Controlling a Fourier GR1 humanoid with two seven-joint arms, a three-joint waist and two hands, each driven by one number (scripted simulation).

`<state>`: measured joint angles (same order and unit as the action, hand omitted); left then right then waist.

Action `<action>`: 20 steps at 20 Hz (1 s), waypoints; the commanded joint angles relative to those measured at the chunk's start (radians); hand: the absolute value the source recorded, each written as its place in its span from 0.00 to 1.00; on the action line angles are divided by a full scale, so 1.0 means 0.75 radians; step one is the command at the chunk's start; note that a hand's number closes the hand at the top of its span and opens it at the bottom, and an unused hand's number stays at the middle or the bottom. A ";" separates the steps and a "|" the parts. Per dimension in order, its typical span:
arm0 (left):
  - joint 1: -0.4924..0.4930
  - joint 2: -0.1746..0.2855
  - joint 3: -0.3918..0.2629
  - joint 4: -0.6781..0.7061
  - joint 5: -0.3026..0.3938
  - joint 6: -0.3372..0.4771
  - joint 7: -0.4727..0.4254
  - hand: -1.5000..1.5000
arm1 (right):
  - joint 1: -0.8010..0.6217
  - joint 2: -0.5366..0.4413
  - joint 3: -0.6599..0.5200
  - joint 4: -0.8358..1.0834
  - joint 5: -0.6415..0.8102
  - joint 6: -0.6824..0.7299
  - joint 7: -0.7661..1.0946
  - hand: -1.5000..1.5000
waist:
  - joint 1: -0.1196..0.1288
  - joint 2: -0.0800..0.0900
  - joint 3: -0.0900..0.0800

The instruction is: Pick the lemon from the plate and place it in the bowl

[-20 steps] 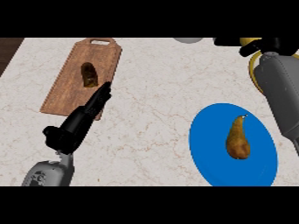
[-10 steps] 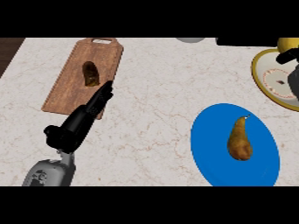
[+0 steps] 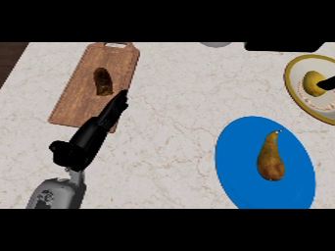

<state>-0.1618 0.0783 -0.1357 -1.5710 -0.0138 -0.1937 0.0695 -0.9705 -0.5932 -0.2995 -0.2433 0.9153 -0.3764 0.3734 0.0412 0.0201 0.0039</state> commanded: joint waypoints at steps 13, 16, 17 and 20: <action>0.029 0.007 0.018 -0.069 0.017 -0.008 0.051 0.50 | 0.099 -0.106 -0.344 -0.089 -0.335 -0.340 -0.399 0.00 | -0.025 -0.017 -0.002; 0.020 -0.029 -0.003 0.014 -0.034 0.030 -0.003 0.50 | 0.110 -0.152 -0.433 -0.088 -0.442 -0.270 -0.420 0.00 | -0.037 -0.016 -0.002; 0.053 -0.011 0.009 -0.011 -0.035 0.028 -0.013 0.50 | 0.182 -0.143 -0.485 -0.104 -0.500 -0.291 -0.490 0.00 | -0.042 -0.019 -0.002; 0.054 0.011 0.018 -0.065 -0.006 -0.004 0.038 0.50 | 0.259 -0.220 -0.553 -0.115 -0.573 -0.272 -0.539 0.00 | -0.042 -0.019 -0.002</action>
<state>-0.1170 0.0817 -0.1266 -1.6046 -0.0174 -0.1952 0.0782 -0.8345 -0.7121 -0.6418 -0.3172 0.5643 -0.5851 0.0200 0.0157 0.0072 0.0024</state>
